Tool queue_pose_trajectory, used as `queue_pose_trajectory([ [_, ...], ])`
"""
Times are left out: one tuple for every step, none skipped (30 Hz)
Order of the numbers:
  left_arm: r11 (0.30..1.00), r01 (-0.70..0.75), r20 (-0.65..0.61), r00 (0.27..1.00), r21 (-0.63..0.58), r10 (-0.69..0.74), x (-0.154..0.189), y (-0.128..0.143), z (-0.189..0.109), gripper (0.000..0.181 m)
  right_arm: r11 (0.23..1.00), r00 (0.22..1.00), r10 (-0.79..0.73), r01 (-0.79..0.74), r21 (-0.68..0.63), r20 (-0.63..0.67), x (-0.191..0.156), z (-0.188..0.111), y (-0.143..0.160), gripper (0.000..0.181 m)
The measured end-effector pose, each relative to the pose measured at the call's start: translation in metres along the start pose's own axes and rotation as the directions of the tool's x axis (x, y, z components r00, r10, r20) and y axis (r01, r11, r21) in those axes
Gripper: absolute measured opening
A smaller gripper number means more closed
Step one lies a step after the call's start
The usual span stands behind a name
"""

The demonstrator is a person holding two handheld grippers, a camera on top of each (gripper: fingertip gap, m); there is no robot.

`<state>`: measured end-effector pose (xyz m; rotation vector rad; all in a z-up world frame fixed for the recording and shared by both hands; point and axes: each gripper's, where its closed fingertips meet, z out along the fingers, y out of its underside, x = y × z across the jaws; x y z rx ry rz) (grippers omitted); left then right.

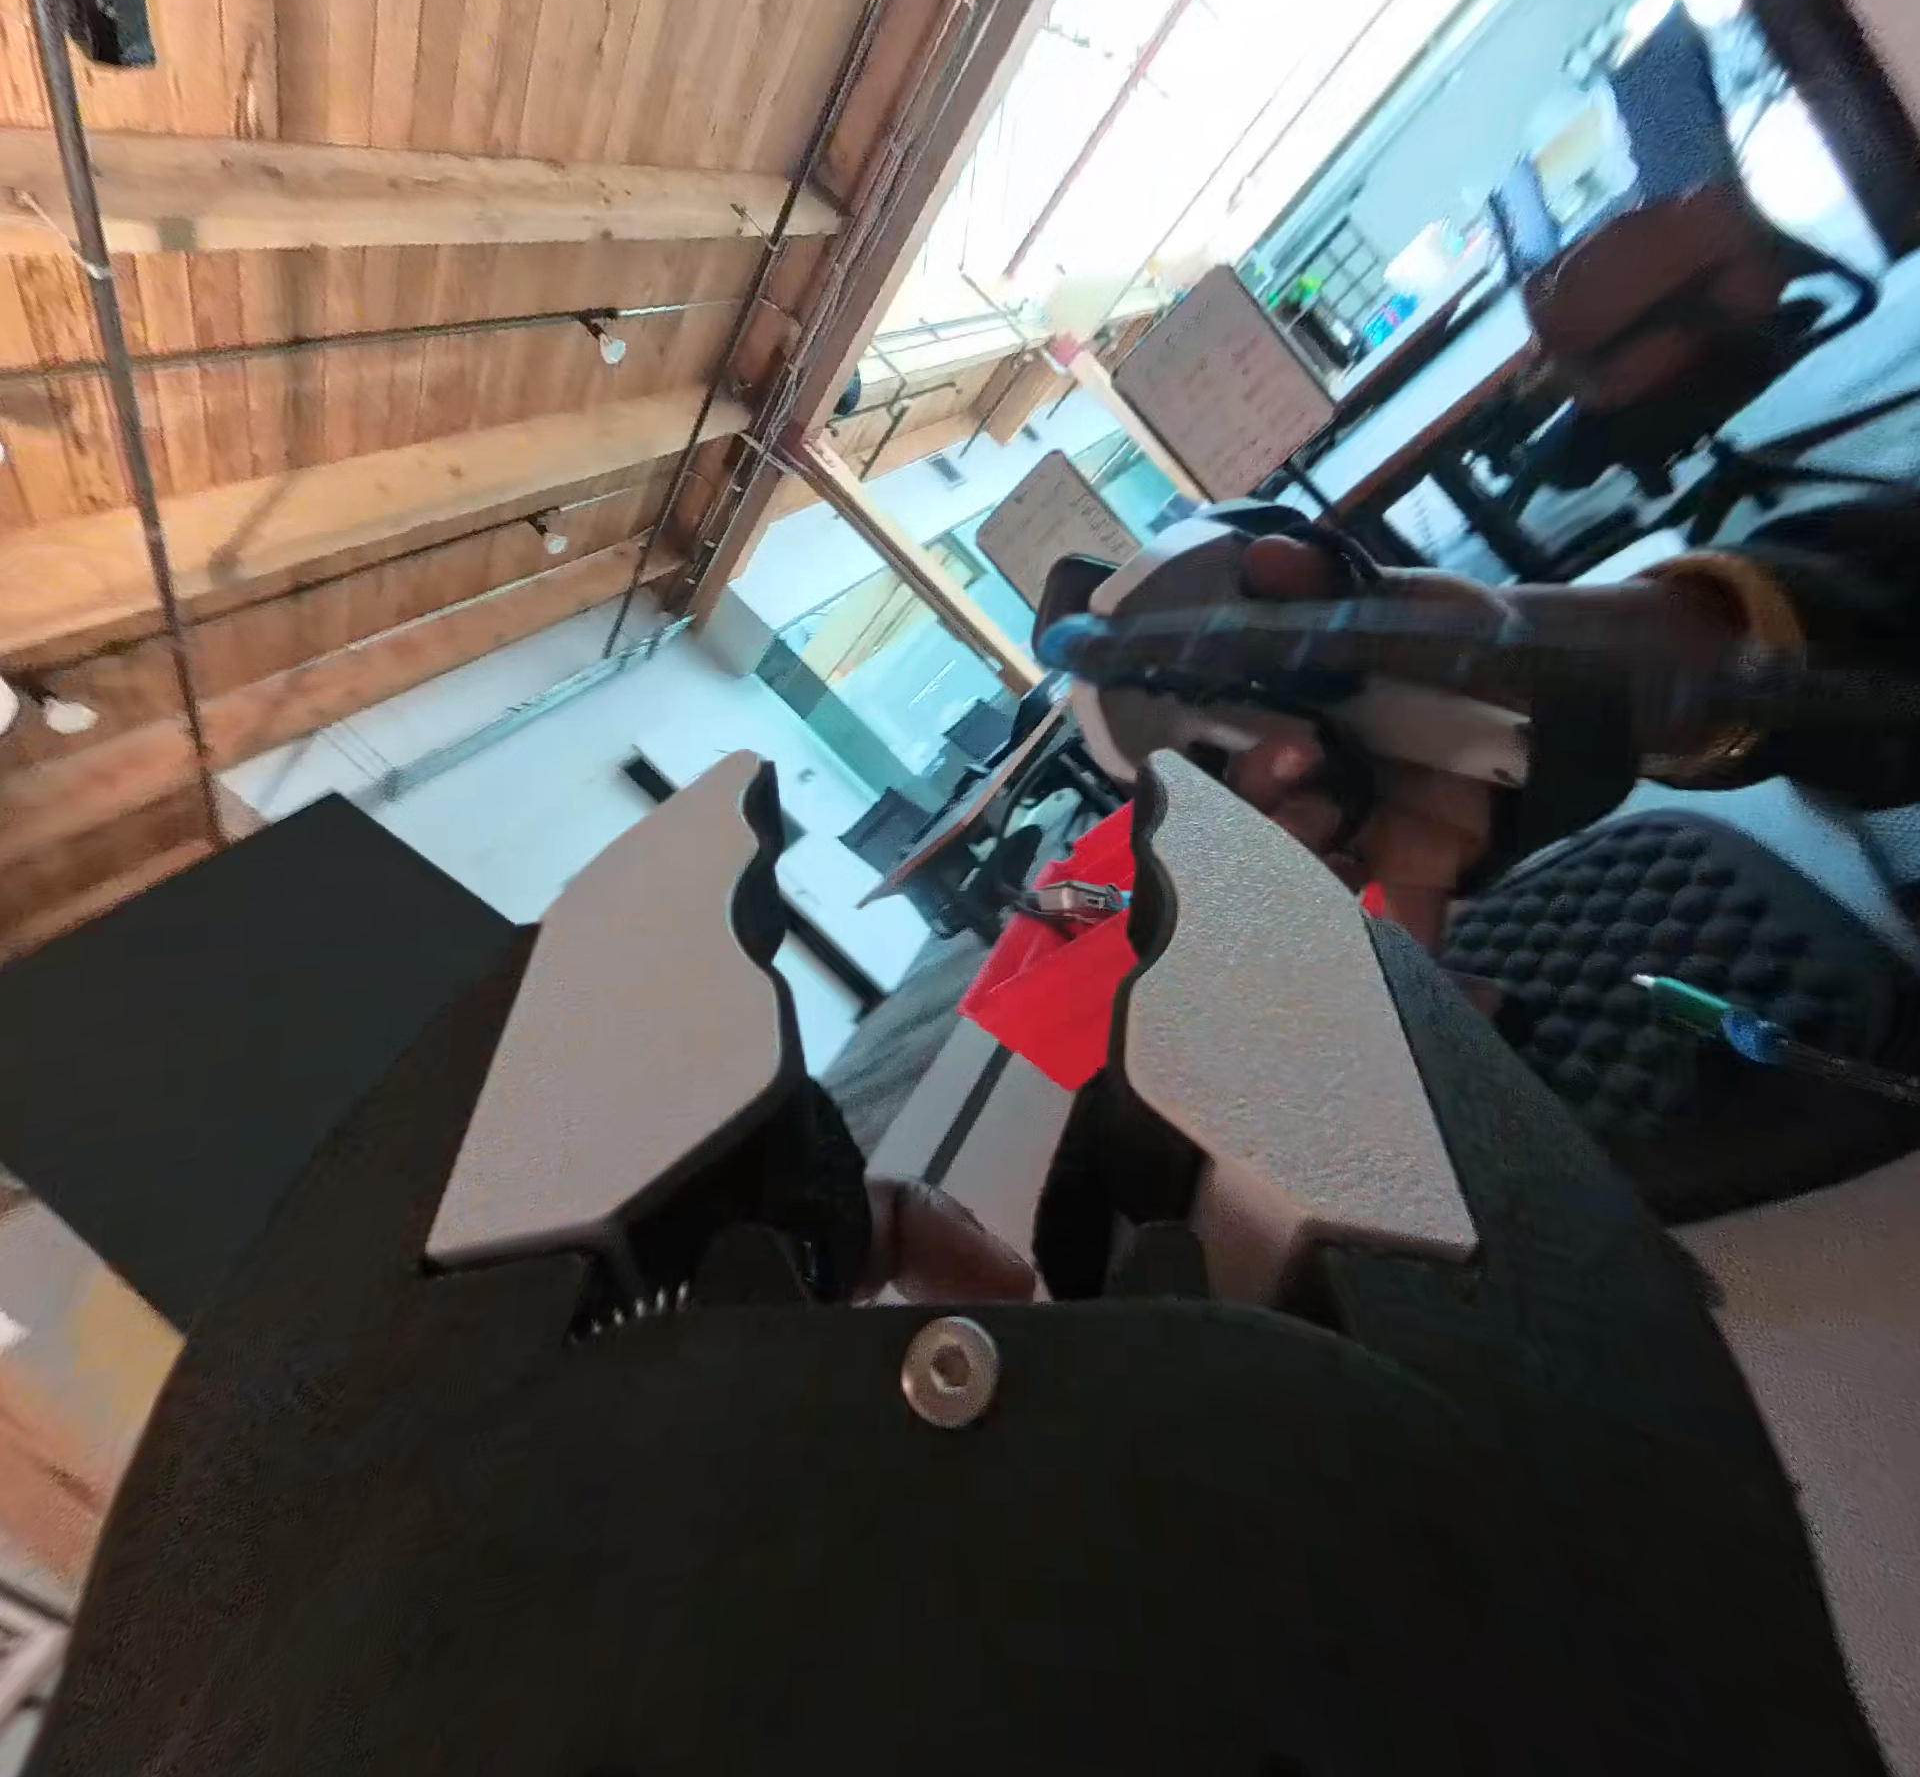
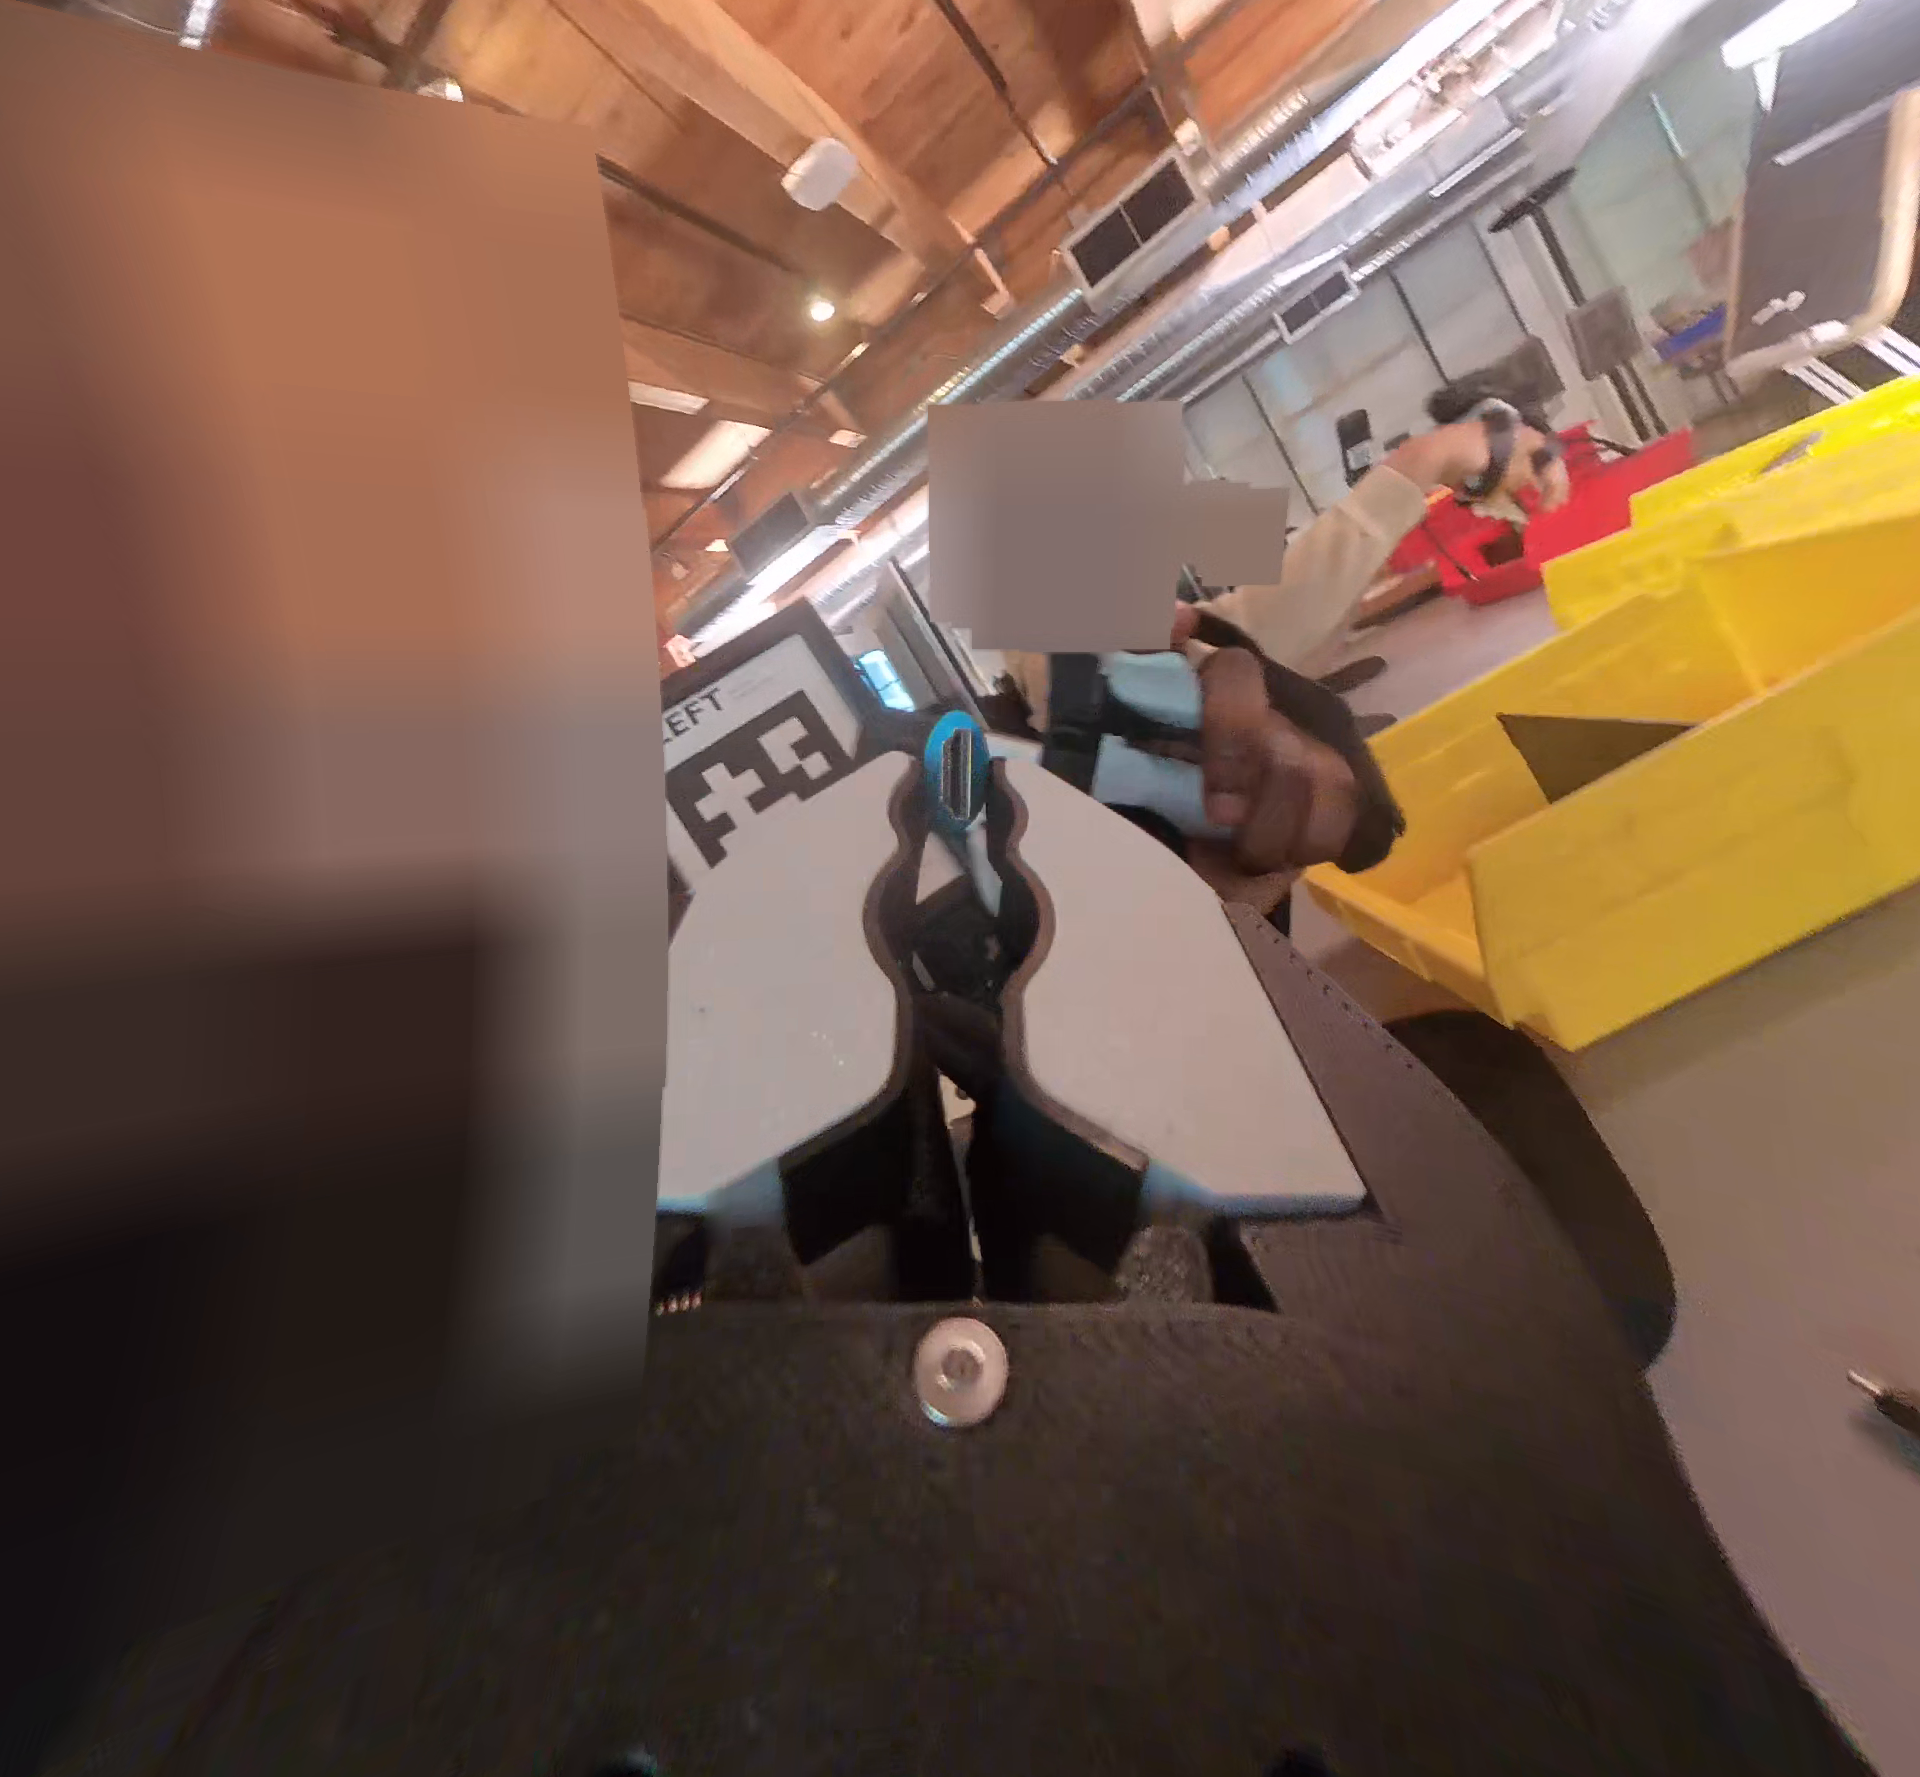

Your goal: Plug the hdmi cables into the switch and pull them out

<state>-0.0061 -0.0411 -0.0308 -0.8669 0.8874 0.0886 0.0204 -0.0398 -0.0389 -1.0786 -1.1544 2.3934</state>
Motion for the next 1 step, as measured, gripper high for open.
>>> queue_pose_trajectory([
  [0.999, -0.039, 0.007, 0.999, -0.001, 0.039, 0.0058, -0.0009, 0.005, 0.064, 1.0, 1.0, 0.005, -0.006, -0.007, -0.023, 0.0047, 0.0017, 0.0037, 0.011],
])
